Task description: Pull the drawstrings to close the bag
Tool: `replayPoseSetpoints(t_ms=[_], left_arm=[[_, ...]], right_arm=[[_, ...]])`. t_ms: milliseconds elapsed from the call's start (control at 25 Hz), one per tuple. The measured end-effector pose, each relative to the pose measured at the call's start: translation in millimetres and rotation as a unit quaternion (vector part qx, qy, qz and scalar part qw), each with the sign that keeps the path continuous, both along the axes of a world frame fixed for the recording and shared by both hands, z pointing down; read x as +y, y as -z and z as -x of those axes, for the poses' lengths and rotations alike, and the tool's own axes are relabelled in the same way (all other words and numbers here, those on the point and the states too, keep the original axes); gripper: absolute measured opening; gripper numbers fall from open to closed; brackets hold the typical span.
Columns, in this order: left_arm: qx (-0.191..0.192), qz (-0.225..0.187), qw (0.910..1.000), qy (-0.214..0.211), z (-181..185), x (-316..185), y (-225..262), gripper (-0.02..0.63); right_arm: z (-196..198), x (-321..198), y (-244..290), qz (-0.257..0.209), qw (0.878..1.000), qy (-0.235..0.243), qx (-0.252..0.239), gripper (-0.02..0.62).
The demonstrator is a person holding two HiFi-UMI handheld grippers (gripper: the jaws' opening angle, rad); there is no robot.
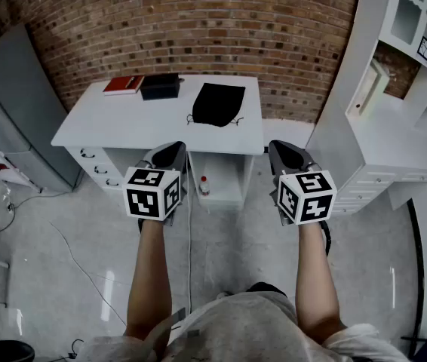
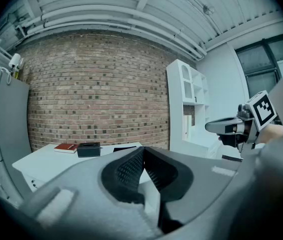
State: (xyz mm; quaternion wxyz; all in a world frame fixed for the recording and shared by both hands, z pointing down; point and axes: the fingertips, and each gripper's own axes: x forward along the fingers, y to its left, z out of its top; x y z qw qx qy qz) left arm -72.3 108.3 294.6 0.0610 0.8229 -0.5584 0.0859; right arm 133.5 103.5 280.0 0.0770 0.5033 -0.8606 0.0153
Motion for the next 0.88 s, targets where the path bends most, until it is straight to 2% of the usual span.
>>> replayPoseSetpoints(t_ms=[240, 320, 880], left_arm=[[0.0, -0.009, 0.9999, 0.004, 2, -5, -3, 0.007], [0.0, -0.01, 0.9999, 0.001, -1, -8, -4, 0.048], [0.013, -0.013, 0.9998, 0.006, 2, -44, -6, 0.107]], right_arm=[[8, -4, -5, -0.005, 1.0, 0.001, 0.005, 0.005], [10, -6, -7, -0.004, 1.0, 0.005, 0.007, 0.034], [11, -40, -17, 0.007, 1.0, 0.007, 0.003, 0.117]])
